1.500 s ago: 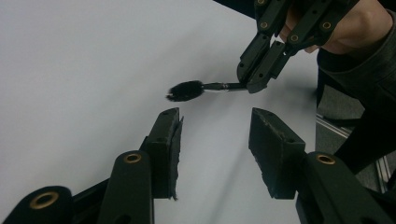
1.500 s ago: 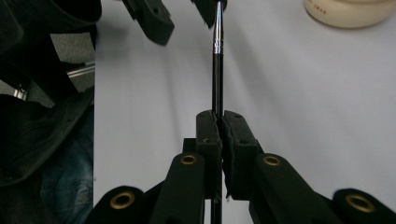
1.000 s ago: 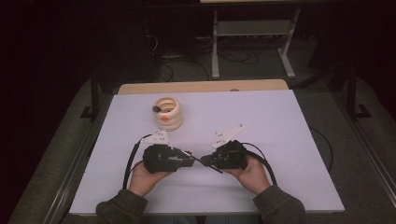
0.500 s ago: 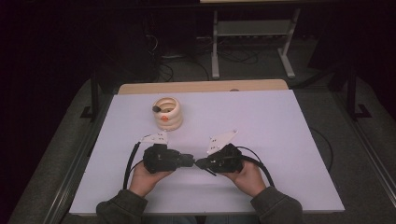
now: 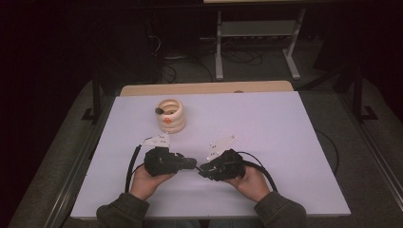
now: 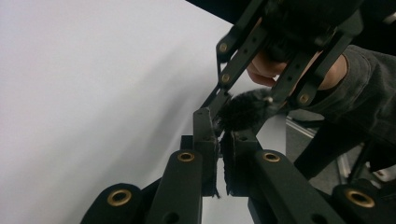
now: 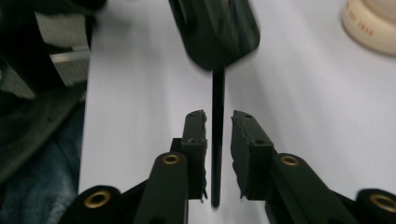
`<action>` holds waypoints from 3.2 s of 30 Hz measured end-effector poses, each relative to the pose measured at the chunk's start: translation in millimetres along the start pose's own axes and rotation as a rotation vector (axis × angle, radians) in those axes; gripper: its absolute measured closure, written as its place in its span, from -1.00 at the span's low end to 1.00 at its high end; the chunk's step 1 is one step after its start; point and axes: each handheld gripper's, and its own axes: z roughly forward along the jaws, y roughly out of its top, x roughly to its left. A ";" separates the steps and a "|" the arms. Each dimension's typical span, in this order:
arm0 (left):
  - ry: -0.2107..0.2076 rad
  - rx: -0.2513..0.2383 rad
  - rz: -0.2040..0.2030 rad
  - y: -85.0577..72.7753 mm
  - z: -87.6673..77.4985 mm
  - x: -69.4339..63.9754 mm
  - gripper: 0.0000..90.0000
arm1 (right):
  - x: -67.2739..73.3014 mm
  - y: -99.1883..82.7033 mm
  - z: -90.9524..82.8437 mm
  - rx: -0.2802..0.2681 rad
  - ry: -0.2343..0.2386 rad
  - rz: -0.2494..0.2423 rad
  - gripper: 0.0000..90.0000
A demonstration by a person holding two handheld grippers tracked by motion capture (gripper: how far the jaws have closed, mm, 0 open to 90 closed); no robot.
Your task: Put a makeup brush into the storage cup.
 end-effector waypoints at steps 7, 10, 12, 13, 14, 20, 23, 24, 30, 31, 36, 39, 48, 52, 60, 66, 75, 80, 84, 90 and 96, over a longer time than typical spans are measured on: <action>0.008 0.006 0.027 3.5 -3.8 -2.8 0.88 | 0.6 -2.0 10.5 0.065 0.001 0.005 0.83; 0.022 -0.002 0.028 3.8 -2.8 -5.0 0.86 | 1.6 -2.5 13.3 0.071 0.016 0.001 0.88; 0.032 -0.013 0.024 4.1 -3.1 -4.6 0.72 | 1.1 -2.3 12.8 0.047 0.031 0.008 0.88; 0.039 -0.014 0.025 4.1 -3.6 -4.8 0.70 | 0.6 -2.5 11.7 0.031 0.037 0.019 0.88; 0.045 -0.013 0.031 4.1 -3.9 -4.8 0.68 | -0.3 -2.3 9.8 0.021 0.032 0.024 0.88; 0.039 -0.003 0.032 3.9 -0.3 -6.6 0.71 | -0.2 -1.7 5.1 -0.016 0.032 0.065 0.88; 0.036 0.002 0.036 4.2 0.4 -7.6 0.78 | 1.1 -1.2 7.5 -0.010 0.032 0.061 0.88; 0.036 0.000 0.035 4.2 0.6 -7.9 0.80 | 1.1 -1.0 8.3 -0.011 0.032 0.056 0.88; 0.022 0.003 0.035 4.1 0.3 -7.0 0.88 | 2.3 -0.3 10.2 -0.012 0.023 0.044 0.85; 0.026 0.005 0.034 4.2 0.0 -7.5 0.88 | 2.3 -0.4 10.0 -0.013 0.020 0.044 0.83; 0.063 0.013 0.044 4.0 -3.9 -5.6 0.89 | -1.3 -2.7 6.4 -0.016 0.015 0.073 0.54; 0.081 0.011 0.041 3.7 -7.3 -3.2 0.89 | -4.8 -5.4 3.0 -0.019 0.015 0.086 0.46; 0.105 0.008 0.027 4.4 -10.9 2.4 0.89 | -10.7 -16.9 -9.4 -0.030 -0.022 0.138 0.26; 0.110 0.007 0.021 5.3 -12.0 4.6 0.89 | -16.1 -23.1 -16.8 -0.054 -0.034 0.150 0.17; 0.130 0.014 0.024 6.0 -11.4 7.0 0.89 | -21.6 -32.4 -30.1 -0.083 -0.056 0.200 0.07; 0.139 0.009 0.028 6.2 -14.3 7.9 0.89 | -23.8 -36.5 -36.8 -0.088 -0.074 0.212 0.00; 0.149 0.011 0.023 6.6 -17.0 8.9 0.89 | -26.1 -46.6 -46.4 -0.082 -0.107 0.237 -0.12; 0.156 0.008 0.015 8.0 -19.7 11.2 0.89 | -27.1 -55.7 -52.7 -0.082 -0.120 0.260 -0.16; 0.162 0.002 0.007 9.7 -23.5 14.5 0.89 | -28.8 -63.0 -58.0 -0.084 -0.138 0.268 -0.18; 0.176 0.019 0.006 14.7 -27.4 19.5 0.89 | -29.4 -72.2 -65.2 -0.091 -0.158 0.286 -0.23; 0.199 0.025 0.002 21.3 -34.3 22.0 0.89 | -29.5 -78.3 -73.5 -0.104 -0.181 0.295 -0.28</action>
